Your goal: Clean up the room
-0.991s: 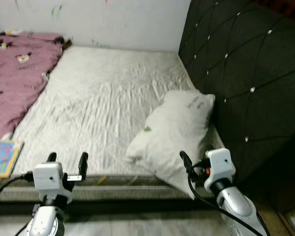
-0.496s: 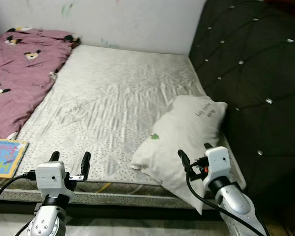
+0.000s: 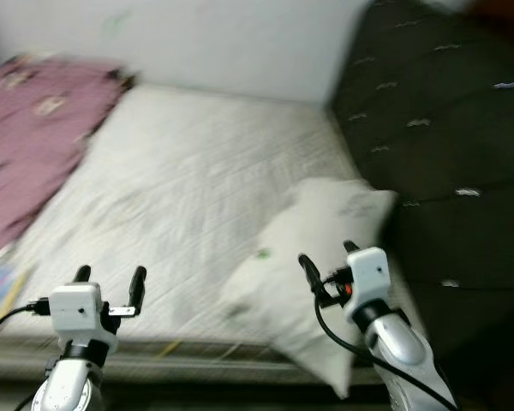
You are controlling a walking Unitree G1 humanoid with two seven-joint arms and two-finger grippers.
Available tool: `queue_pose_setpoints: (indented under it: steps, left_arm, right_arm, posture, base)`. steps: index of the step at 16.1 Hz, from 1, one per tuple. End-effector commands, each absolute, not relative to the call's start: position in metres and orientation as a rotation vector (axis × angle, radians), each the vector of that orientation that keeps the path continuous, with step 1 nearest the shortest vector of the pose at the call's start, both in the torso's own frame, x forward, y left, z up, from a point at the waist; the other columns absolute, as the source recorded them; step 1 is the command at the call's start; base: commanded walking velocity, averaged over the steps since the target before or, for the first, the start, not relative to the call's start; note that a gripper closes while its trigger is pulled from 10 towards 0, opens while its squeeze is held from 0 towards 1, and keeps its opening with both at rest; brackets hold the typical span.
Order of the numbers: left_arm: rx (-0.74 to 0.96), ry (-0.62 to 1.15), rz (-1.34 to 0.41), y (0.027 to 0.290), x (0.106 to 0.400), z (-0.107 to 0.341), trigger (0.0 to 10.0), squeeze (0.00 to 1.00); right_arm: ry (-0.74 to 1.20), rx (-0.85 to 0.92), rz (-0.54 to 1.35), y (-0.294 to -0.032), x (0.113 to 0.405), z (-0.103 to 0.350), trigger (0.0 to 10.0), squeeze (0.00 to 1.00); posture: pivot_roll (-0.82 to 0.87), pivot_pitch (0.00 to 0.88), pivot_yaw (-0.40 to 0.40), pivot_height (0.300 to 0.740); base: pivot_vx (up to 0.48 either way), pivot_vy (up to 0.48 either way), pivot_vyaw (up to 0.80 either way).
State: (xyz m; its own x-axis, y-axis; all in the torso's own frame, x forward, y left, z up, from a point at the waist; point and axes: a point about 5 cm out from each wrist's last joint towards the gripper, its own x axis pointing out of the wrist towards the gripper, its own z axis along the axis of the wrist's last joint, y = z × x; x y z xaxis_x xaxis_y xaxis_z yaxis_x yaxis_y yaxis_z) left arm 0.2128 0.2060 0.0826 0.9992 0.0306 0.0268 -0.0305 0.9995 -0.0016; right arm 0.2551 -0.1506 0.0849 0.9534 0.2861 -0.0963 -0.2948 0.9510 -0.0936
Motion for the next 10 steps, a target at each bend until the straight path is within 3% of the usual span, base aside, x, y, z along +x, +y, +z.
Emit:
queue_pose_setpoints:
  steps: [1, 7, 10]
  left_arm:
    - [-0.005, -0.02, 0.008, 0.1996, 0.2114, 0.0813, 10.0, 0.0]
    - [-0.004, -0.021, 0.006, 0.1993, 0.2137, 0.0813, 10.0, 0.0]
    - [-0.004, 0.01, 0.039, 0.2019, 0.215, 0.0775, 10.0, 0.0]
  right_arm:
    - [0.091, -0.112, 0.281, -0.1538, 0.2573, 0.0845, 10.0, 0.0]
    - [0.09, -0.113, 0.273, -0.1548, 0.2596, 0.0845, 10.0, 0.0]
    - [0.091, -0.112, 0.274, -0.1544, 0.26, 0.0842, 10.0, 0.0]
  posture:
    - [0.02, 0.027, -0.082, 0.74]
    - [0.02, 0.026, -0.081, 0.74]
    - [0.02, 0.025, -0.081, 0.74]
  base:
    - [0.326, 0.0, 0.0]
    - [0.339, 0.0, 0.0]
    - [0.0, 0.0, 0.0]
